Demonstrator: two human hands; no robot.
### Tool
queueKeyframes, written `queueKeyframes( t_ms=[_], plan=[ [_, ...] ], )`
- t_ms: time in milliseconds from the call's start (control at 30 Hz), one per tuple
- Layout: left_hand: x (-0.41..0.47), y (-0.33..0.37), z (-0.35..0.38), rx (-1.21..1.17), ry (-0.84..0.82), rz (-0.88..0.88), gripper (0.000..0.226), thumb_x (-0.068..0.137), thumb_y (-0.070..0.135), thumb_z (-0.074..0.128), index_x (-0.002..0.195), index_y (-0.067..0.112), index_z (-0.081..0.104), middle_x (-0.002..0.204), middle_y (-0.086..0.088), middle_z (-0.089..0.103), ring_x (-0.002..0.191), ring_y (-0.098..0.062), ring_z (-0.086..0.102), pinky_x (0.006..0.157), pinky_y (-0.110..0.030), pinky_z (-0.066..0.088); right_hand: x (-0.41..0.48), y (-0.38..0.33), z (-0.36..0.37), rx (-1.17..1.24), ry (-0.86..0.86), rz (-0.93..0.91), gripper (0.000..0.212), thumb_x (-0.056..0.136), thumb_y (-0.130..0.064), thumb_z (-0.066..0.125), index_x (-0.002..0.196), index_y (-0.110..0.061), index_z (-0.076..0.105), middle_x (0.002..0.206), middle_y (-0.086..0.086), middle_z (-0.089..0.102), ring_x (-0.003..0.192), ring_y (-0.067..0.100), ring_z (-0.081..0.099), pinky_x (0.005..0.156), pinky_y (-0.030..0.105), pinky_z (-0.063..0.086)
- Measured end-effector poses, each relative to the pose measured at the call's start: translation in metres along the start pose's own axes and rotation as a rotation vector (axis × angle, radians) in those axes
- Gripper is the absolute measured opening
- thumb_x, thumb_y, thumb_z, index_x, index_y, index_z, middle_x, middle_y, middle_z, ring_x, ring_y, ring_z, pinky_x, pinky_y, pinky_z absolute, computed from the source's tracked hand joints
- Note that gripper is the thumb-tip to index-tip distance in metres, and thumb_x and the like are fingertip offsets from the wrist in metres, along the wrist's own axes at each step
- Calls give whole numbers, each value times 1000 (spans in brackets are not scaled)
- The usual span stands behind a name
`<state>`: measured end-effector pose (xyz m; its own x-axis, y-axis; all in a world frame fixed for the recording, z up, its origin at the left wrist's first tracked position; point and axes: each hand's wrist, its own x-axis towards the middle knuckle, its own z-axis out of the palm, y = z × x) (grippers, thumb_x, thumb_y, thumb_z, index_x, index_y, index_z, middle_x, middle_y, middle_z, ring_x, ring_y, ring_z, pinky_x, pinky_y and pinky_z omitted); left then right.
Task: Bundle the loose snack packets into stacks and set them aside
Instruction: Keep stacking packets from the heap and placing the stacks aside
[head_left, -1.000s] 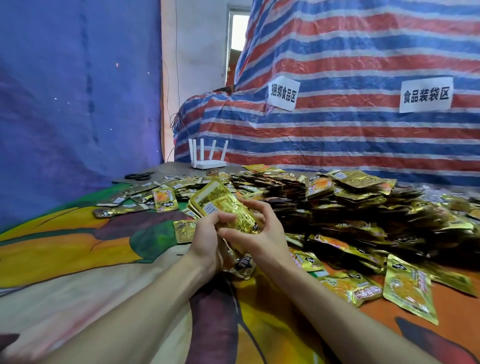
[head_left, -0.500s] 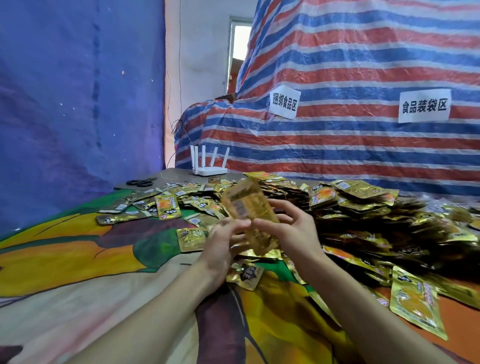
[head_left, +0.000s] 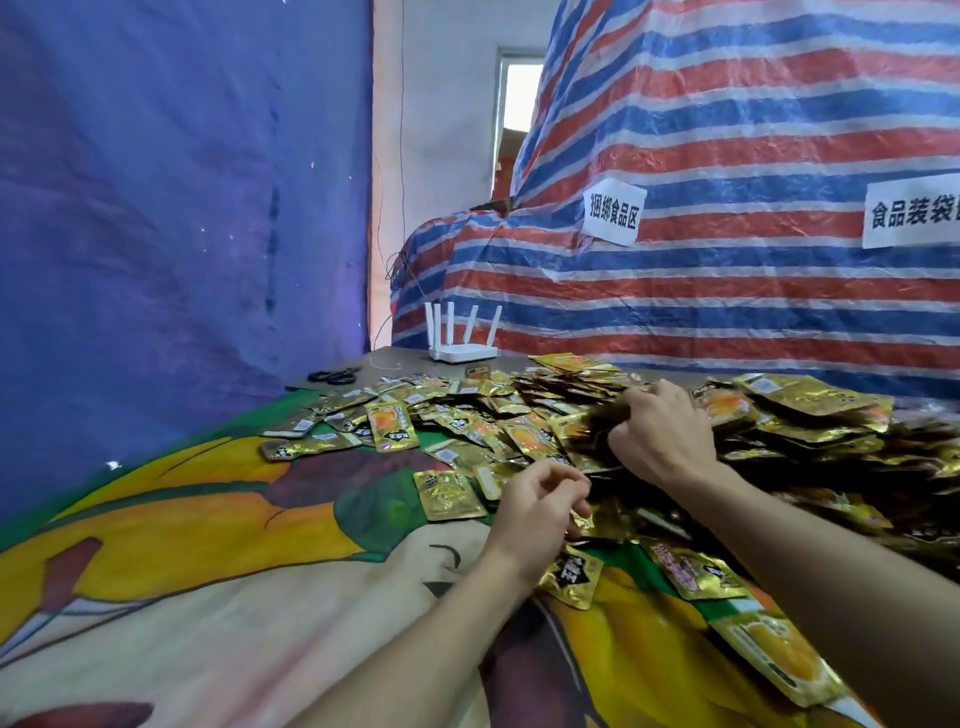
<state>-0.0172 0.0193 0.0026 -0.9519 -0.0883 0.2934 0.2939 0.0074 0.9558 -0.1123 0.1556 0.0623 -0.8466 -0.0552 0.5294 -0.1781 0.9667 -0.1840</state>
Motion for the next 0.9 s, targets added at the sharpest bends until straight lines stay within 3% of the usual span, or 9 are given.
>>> queueKeyframes(
  t_ms=[67, 167, 267, 367, 533, 633, 700, 767, 900],
  plan=[
    [0, 1, 1, 6, 11, 28, 10, 97, 5, 56, 91, 9, 63, 74, -6, 59, 53, -3, 51, 46, -13, 38, -7, 1, 9, -19, -85, 0, 47, 88, -29, 46, 132, -20, 61, 135, 16, 53, 126, 35, 44, 104, 48, 38],
    [-3, 1, 1, 74, 68, 88, 9, 95, 5, 58, 90, 11, 63, 74, 1, 59, 57, -4, 51, 55, -17, 42, -11, 2, 11, -59, -42, -20, 47, 90, -38, 44, 129, -20, 63, 133, 15, 55, 125, 34, 46, 101, 48, 37],
    [-1, 1, 0, 104, 285, 105, 8, 92, 11, 60, 89, 17, 63, 77, 9, 60, 67, -1, 54, 63, -16, 45, -10, -6, 5, -116, -10, -6, 47, 88, -42, 47, 124, -17, 64, 132, 20, 56, 124, 38, 47, 103, 50, 37],
    [14, 18, -16, 117, 445, 105, 5, 92, 13, 59, 91, 18, 61, 80, 8, 60, 76, -12, 57, 72, -30, 48, -5, -27, -4, -120, 102, -52, 47, 87, -41, 52, 121, -11, 62, 124, 24, 58, 117, 39, 50, 98, 48, 40],
    [58, 43, -93, 560, 432, 95, 9, 94, 27, 58, 89, 20, 60, 87, 4, 63, 86, -21, 60, 84, -38, 52, 6, -81, 5, 67, 56, -245, 47, 89, -42, 57, 127, -15, 60, 124, 16, 60, 115, 33, 51, 93, 44, 42],
    [82, 33, -146, 917, 482, -185, 31, 90, 42, 59, 107, 17, 62, 115, -7, 64, 109, -30, 58, 99, -45, 46, 19, -111, 21, 156, -86, -306, 46, 85, -37, 61, 126, -17, 60, 123, 13, 62, 110, 30, 52, 88, 41, 43],
    [94, 21, -173, 1068, 535, -386, 62, 85, 56, 62, 131, 15, 56, 144, -15, 50, 133, -39, 44, 112, -54, 34, 30, -125, 36, 135, -176, -285, 50, 81, -36, 61, 127, -17, 57, 123, 12, 61, 112, 31, 51, 90, 43, 45],
    [100, 9, -193, 1123, 607, -549, 95, 75, 75, 64, 146, 16, 44, 156, -20, 34, 141, -44, 32, 115, -61, 26, 43, -134, 54, 82, -271, -230, 51, 80, -38, 61, 127, -18, 55, 123, 12, 58, 115, 34, 50, 98, 47, 45],
    [117, -14, -212, 1095, 649, -743, 129, 61, 90, 61, 157, 11, 25, 161, -30, 15, 144, -58, 15, 114, -71, 12, 64, -143, 90, 50, -459, -185, 38, 78, -52, 72, 88, -18, 58, 99, 5, 64, 95, 26, 57, 81, 38, 48]
  ],
)
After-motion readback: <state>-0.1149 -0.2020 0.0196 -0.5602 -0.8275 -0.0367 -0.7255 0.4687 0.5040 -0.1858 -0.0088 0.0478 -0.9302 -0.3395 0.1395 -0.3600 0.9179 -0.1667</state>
